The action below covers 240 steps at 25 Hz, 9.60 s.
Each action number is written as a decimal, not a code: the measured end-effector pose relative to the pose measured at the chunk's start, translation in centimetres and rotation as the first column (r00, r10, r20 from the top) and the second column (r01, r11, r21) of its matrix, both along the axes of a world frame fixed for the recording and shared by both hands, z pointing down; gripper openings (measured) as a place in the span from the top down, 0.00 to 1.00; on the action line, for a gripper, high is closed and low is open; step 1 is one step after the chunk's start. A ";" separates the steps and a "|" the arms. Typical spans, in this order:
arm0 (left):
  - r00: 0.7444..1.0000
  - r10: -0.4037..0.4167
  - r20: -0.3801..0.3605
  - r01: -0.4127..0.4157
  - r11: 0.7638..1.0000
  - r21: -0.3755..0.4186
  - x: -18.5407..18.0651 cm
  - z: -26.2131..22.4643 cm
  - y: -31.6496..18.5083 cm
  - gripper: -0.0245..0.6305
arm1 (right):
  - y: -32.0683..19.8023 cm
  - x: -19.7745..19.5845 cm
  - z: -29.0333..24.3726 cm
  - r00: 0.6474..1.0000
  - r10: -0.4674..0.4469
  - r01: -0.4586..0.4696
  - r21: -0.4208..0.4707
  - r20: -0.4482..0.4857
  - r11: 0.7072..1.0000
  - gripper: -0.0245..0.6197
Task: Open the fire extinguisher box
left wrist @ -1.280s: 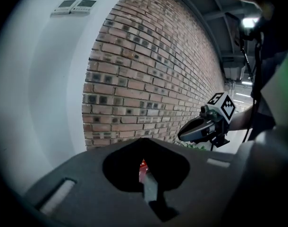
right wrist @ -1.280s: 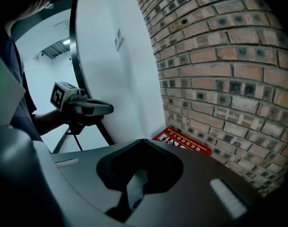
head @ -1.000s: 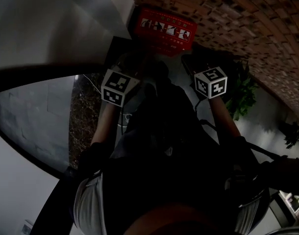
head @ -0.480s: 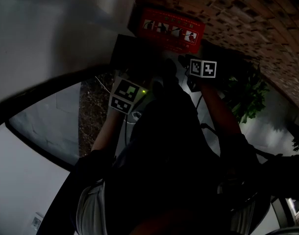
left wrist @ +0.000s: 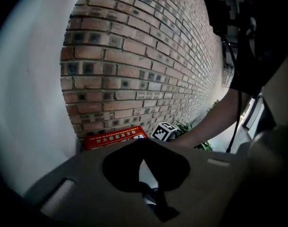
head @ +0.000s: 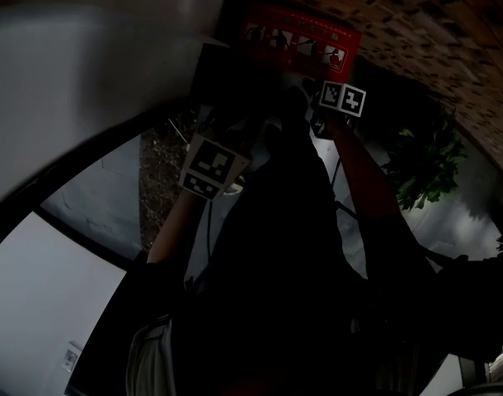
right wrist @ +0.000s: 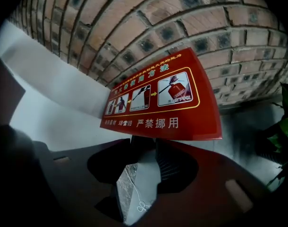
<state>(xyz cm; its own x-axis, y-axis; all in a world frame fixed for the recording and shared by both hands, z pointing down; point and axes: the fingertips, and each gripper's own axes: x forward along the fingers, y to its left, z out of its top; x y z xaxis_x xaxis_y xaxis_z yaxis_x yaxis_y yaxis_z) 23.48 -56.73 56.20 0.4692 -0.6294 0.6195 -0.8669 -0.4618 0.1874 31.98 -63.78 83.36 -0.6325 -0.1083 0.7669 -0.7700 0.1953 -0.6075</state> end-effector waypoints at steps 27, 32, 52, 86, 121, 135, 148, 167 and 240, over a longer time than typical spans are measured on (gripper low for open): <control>0.999 -0.035 -0.008 0.034 0.998 -0.052 -1.5 1.6 3.4 0.96 | -1.0 -0.8 0.6 0.957 0.282 -0.274 -0.114 0.065 0.955 0.72; 0.999 -0.042 -0.014 0.042 0.999 -0.014 -1.5 0.2 3.1 0.96 | -1.2 -0.3 -1.7 0.984 0.177 -0.177 -0.006 0.018 0.984 0.78; 0.996 -0.085 0.004 0.085 0.995 0.056 -1.8 -3.1 4.2 0.96 | -7.1 -0.6 -10.4 0.997 0.052 -0.034 0.303 -0.053 0.952 0.96; 0.994 -0.109 0.014 0.107 0.992 0.072 -2.3 -4.0 3.5 0.96 | -13.8 1.8 -12.5 0.989 0.086 -0.032 0.394 -0.121 0.919 0.96; 0.993 -0.113 0.020 0.111 0.992 0.054 -0.8 -4.1 1.6 0.96 | -18.1 3.2 -12.8 0.987 0.143 -0.103 0.375 -0.079 0.921 0.96; 0.997 -0.082 0.013 0.081 0.996 0.046 0.1 -3.6 -0.7 0.96 | -20.2 3.7 -12.4 0.988 0.129 -0.085 0.401 -0.085 0.912 0.96; 1.000 -0.008 -0.017 0.009 0.998 0.069 2.3 -3.2 -6.5 0.96 | -21.1 4.4 -11.2 0.983 0.129 -0.068 0.393 -0.130 0.917 0.96; 0.994 -0.110 0.005 0.110 0.990 0.084 -0.1 -4.6 -7.7 0.96 | -15.5 -2.7 -14.9 0.986 -0.162 0.161 0.434 -0.035 0.886 0.96; 0.561 -0.827 -0.037 0.820 0.549 0.164 -3.0 -9.5 18.6 0.96 | 6.7 -8.3 -26.4 0.556 -0.759 0.654 0.386 0.338 0.651 0.96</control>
